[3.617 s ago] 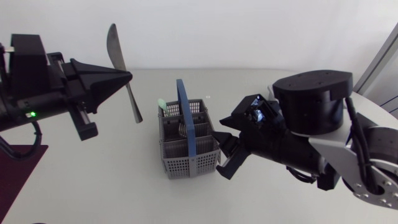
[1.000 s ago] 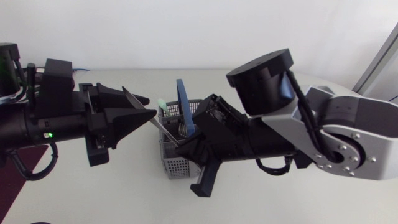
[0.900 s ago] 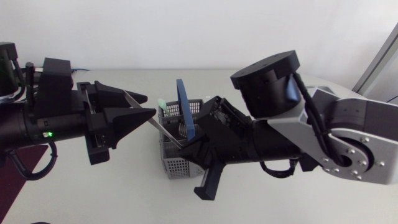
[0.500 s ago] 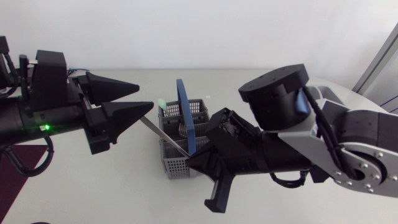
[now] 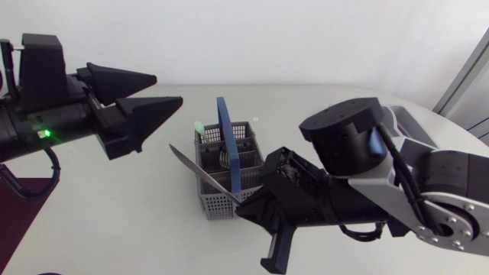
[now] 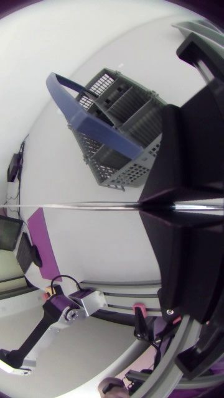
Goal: Unload the cutlery basket into the drawer organizer.
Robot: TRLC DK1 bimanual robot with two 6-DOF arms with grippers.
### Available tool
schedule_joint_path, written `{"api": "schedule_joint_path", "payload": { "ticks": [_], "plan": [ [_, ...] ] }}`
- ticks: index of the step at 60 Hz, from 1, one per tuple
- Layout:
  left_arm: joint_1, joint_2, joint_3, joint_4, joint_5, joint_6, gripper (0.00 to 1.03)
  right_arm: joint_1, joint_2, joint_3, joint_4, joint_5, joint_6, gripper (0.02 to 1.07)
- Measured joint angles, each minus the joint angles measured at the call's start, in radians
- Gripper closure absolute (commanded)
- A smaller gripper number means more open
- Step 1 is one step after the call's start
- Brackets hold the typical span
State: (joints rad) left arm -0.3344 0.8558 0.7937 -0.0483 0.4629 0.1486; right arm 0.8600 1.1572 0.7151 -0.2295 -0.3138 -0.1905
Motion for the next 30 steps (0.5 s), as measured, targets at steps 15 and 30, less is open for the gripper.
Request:
{"api": "schedule_joint_path", "payload": {
  "ticks": [15, 30],
  "plan": [
    [0.059, 0.023, 0.016, 0.034, -0.053, -0.018, 0.06, -0.086, -0.087, -0.025, -0.037, 0.001, 0.0, 1.01],
    [0.098, 0.098, 0.026, 0.055, -0.252, -0.009, 0.06, -0.364, -0.236, -0.026, -0.106, -0.007, -0.043, 1.01]
  ]
}}
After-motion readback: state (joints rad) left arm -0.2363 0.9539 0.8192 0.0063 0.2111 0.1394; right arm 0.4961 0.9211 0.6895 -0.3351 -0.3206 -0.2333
